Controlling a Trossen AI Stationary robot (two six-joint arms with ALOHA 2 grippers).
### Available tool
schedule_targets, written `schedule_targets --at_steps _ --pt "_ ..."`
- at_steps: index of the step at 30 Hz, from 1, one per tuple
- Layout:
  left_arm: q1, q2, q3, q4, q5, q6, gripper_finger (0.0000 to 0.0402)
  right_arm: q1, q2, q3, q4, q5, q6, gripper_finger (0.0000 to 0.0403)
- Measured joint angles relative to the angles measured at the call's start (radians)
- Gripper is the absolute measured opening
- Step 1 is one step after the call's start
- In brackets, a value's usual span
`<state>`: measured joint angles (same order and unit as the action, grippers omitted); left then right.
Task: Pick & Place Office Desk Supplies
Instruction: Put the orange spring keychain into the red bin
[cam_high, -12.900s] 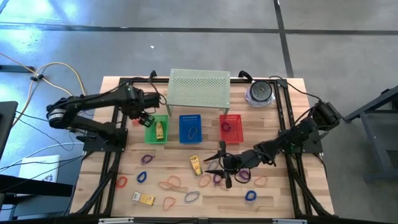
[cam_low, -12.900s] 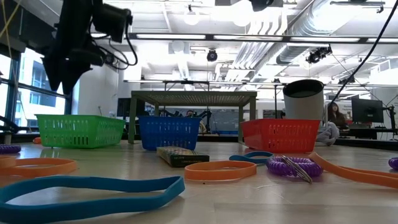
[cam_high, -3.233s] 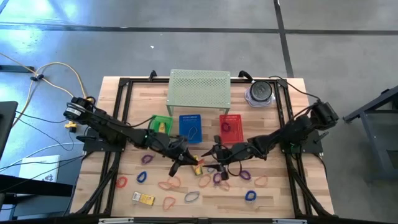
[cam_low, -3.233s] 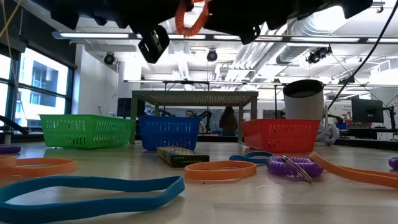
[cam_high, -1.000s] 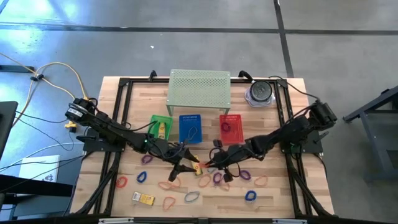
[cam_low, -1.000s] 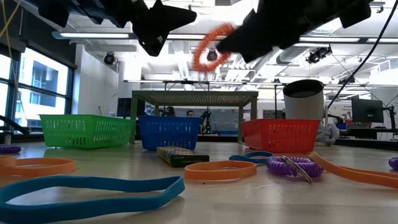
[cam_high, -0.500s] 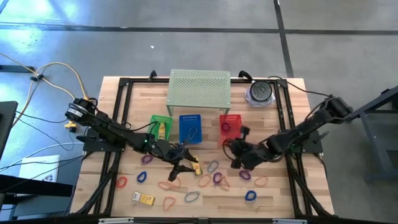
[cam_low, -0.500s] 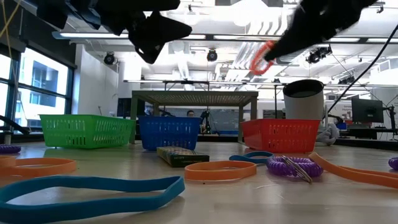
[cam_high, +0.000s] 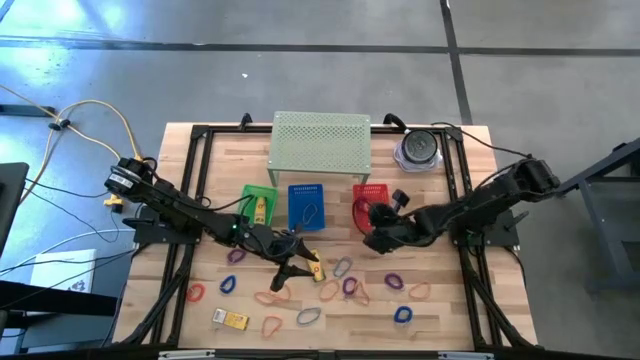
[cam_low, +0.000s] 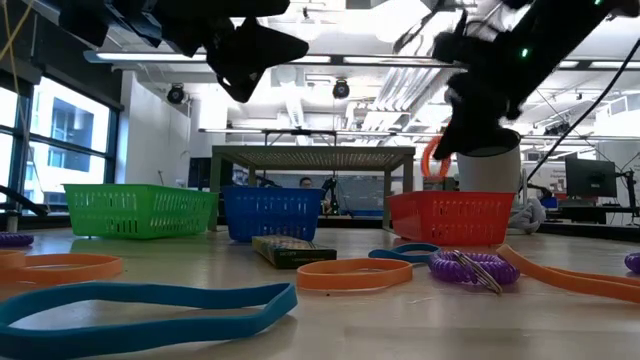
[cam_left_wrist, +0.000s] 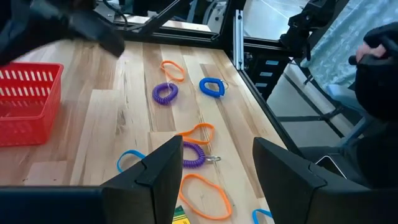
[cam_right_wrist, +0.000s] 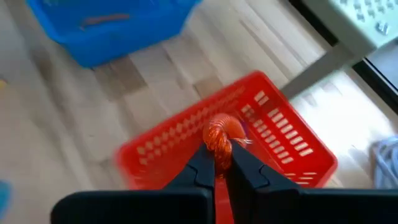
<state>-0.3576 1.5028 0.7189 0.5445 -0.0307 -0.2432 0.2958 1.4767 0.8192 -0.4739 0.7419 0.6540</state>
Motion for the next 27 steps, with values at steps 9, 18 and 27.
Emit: schedule_targets --at_steps 9,18,27 --pt "0.0 0.0 0.0 -0.001 0.001 -0.006 0.0189 -0.07 0.074 0.0 0.015 -0.041 0.002 0.0009" --pt "0.0 0.0 0.0 -0.006 0.001 -0.018 0.0189 -0.117 0.084 0.0 0.019 -0.047 0.04 0.0034" --pt "0.0 0.0 0.0 -0.006 0.001 -0.019 0.0189 -0.149 0.084 0.0 0.02 -0.083 0.076 0.0091"
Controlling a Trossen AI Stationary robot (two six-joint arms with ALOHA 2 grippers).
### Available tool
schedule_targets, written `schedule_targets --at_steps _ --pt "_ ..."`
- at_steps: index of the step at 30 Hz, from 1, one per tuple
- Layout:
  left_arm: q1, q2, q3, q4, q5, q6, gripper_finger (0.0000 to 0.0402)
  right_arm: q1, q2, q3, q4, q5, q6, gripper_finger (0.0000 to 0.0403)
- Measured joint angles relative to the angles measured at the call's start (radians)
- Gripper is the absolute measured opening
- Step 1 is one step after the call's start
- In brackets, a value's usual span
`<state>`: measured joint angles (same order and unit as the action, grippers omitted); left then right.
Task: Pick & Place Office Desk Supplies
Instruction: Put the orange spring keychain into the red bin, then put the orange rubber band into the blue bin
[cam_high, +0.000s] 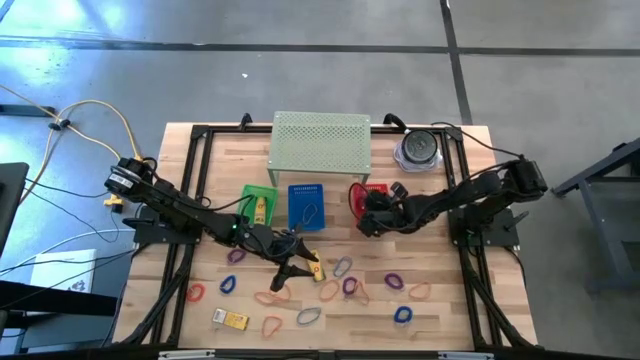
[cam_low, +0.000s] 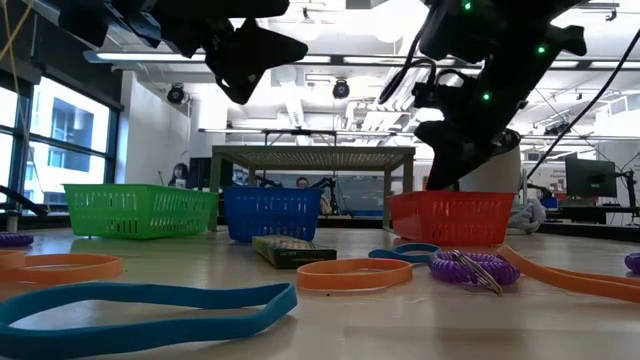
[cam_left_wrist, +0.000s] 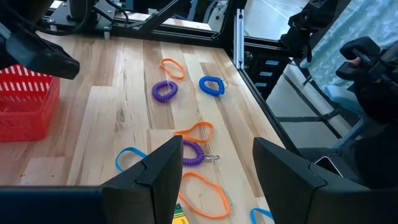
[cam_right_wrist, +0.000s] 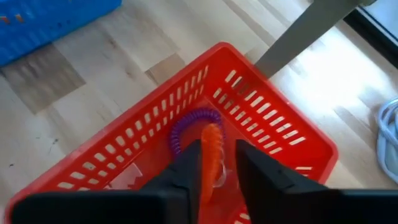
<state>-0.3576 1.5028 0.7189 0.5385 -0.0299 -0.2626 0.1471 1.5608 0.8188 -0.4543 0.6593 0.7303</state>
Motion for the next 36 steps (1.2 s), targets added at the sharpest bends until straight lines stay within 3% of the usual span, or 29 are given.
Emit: schedule_targets --at_steps 7,9,14,21,23,30,36 --pt "0.0 0.0 0.0 -0.01 0.0 0.0 0.0189 0.001 -0.005 0.007 0.011 0.008 -0.007 0.0209" --pt "0.0 0.0 0.0 -0.022 0.0 0.0 0.0189 0.004 -0.026 0.023 0.009 -0.051 -0.046 0.0241" --pt "0.0 0.0 0.0 -0.042 0.012 0.0 0.0189 0.022 -0.112 0.08 -0.01 -0.29 -0.069 0.0284" --pt "-0.007 0.0 0.0 -0.055 0.012 0.001 0.0189 0.063 -0.241 0.09 -0.071 -0.83 0.088 0.0282" --pt "-0.012 0.0 0.0 -0.06 0.015 0.001 0.0189 0.111 -0.258 0.09 -0.136 -0.9 0.157 0.0278" --pt "-0.015 0.0 0.0 -0.06 0.016 0.002 0.0189 0.288 -0.262 0.089 -0.397 -0.915 0.485 0.0266" --pt "-0.013 0.0 0.0 -0.06 0.015 0.014 0.0189 0.413 -0.261 0.089 -0.496 -0.718 0.559 0.0262"
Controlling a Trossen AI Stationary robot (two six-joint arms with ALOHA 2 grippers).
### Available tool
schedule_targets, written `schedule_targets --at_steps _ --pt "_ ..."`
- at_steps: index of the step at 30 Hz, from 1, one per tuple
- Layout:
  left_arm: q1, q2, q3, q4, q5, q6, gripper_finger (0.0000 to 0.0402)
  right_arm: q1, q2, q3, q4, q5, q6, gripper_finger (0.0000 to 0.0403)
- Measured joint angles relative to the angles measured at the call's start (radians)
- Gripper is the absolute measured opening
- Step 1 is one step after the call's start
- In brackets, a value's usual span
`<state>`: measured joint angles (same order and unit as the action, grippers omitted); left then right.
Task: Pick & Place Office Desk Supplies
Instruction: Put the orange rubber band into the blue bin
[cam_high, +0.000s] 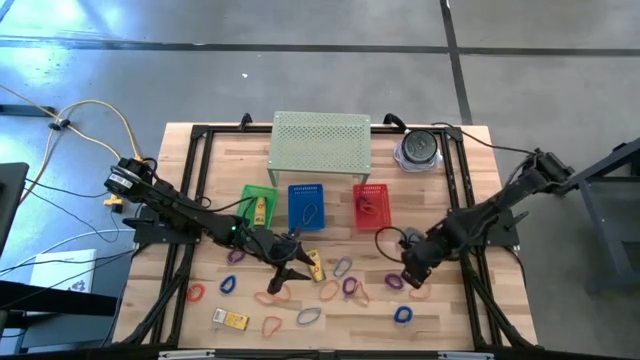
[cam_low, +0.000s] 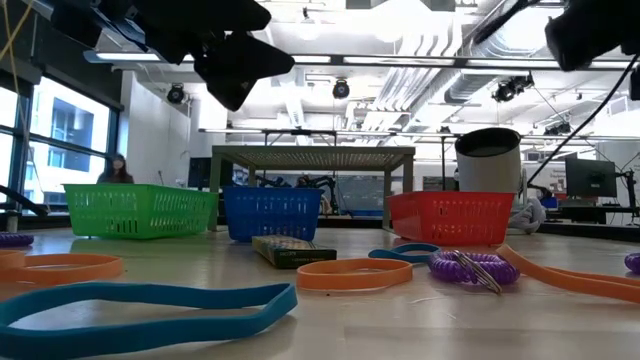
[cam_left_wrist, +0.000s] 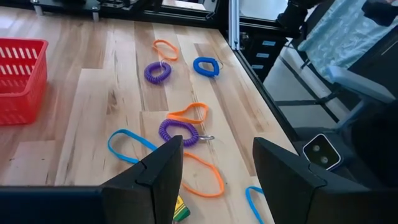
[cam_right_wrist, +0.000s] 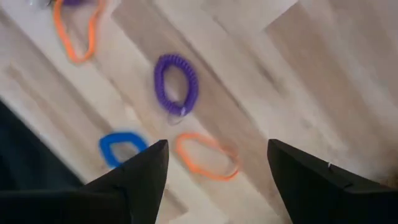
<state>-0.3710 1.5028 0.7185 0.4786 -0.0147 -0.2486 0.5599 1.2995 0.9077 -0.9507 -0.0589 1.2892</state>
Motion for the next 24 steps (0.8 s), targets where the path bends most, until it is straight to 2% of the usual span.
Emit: schedule_targets --at_steps 9,13,17,20,24 --pt "0.0 0.0 0.0 0.0 0.0 0.001 0.0189 0.141 0.037 0.0 -0.025 0.028 -0.007 0.0262" --pt "0.0 0.0 0.0 0.0 0.0 0.002 0.0189 0.169 0.078 -0.001 -0.045 0.027 0.172 0.0262" --pt "0.0 0.0 0.0 0.0 -0.001 0.002 0.0189 0.169 0.106 -0.011 -0.054 -0.039 0.315 0.0262" --pt "0.001 0.0 0.0 0.0 -0.001 0.002 0.0189 0.169 0.124 -0.019 -0.047 -0.081 0.347 0.0262" --pt "0.001 0.0 0.0 0.0 -0.001 0.002 0.0189 0.172 0.132 -0.039 0.013 -0.074 0.342 0.0262"
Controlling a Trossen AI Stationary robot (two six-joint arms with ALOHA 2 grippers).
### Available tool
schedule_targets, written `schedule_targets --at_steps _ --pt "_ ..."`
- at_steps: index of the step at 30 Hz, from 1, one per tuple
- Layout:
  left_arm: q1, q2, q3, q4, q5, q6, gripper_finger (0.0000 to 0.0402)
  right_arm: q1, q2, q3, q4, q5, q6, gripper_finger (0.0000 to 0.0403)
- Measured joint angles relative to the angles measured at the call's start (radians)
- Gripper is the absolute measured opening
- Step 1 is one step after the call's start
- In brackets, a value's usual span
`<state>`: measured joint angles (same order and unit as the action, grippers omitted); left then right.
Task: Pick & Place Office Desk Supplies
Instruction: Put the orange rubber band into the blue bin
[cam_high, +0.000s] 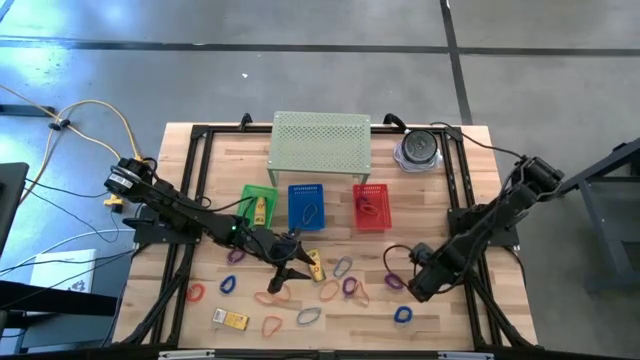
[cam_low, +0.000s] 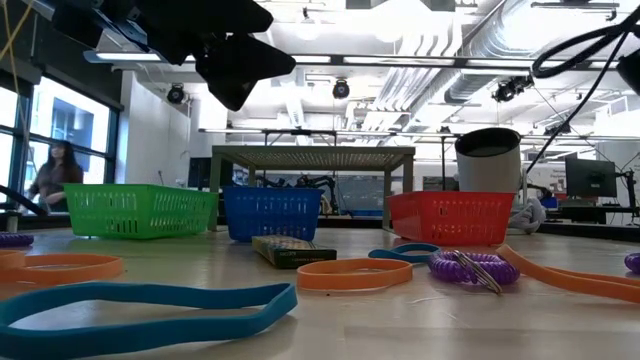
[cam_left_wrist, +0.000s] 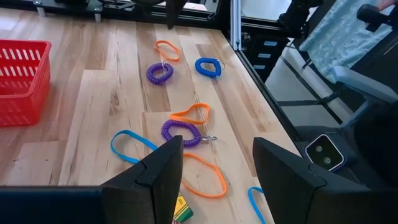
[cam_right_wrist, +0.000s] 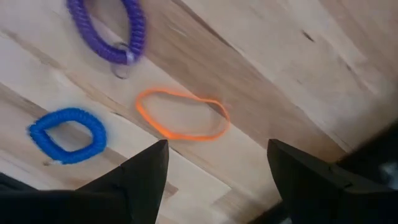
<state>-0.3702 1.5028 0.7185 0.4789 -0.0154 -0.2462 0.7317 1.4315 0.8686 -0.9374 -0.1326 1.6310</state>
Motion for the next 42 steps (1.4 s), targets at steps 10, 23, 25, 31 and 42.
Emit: schedule_targets --at_steps 10,23,25,31,42 --pt "0.0 0.0 0.0 0.0 0.0 0.0 0.0189 0.002 0.0 -0.111 0.09 -0.02 0.169 0.0262" --pt "0.001 0.0 0.0 0.0 -0.001 0.0 0.0189 0.055 0.0 -0.186 0.262 -0.023 0.156 0.0262" --pt "0.001 0.0 0.0 0.0 -0.001 0.0 0.0189 0.068 0.0 -0.204 0.273 -0.018 0.156 0.0262" --pt "0.001 0.0 0.0 0.0 -0.001 0.0 0.0189 0.098 -0.003 -0.244 0.325 0.046 0.161 0.0262" --pt "0.001 0.0 0.0 0.0 -0.001 0.0 0.0189 0.1 -0.003 -0.259 0.316 0.047 0.203 0.0231"
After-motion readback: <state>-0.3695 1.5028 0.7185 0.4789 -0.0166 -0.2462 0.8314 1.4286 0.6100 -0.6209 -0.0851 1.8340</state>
